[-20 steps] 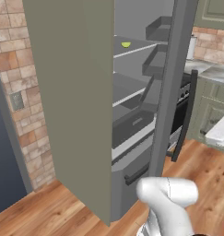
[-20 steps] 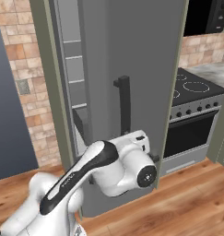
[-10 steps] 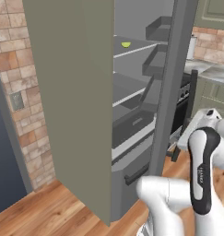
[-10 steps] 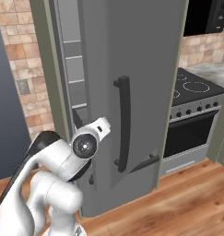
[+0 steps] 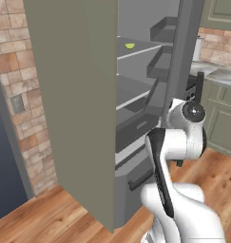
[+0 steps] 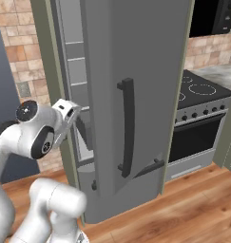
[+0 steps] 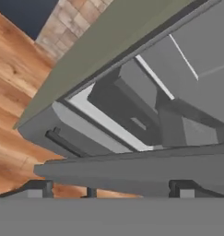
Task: There is a bowl on the dining counter. Grab a lemon wedge from the fridge and place it in the bowl. Then get the liquor bottle and glass cup from the cabinet and place them next to the bowl.
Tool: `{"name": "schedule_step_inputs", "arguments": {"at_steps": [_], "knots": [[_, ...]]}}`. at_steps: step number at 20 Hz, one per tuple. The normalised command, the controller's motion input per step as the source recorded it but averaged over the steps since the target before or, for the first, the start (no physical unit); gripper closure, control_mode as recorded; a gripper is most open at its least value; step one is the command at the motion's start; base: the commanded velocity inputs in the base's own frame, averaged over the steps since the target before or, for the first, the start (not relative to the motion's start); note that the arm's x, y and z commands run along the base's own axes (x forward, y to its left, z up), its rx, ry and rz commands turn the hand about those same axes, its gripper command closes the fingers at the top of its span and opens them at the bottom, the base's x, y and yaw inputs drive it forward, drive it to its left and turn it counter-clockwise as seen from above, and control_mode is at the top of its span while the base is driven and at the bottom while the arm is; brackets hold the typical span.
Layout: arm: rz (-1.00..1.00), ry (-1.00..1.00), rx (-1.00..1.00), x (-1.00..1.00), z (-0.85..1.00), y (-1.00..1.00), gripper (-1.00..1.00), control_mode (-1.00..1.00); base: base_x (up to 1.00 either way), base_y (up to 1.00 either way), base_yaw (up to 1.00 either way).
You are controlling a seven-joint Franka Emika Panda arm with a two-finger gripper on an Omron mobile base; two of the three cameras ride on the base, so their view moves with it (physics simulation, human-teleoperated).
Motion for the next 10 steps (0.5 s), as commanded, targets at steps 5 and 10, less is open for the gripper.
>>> {"name": "schedule_step_inputs", "arguments": {"at_steps": [5, 10], "knots": [[0.0, 0.14, -0.53, 0.29, 0.07, 0.49, -1.0, -1.0, 0.0, 0.0, 0.0], [-0.01, 0.0, -0.17, 0.11, -0.19, 0.04, -1.0, -1.0, 0.0, 0.0, 0.0]]}}
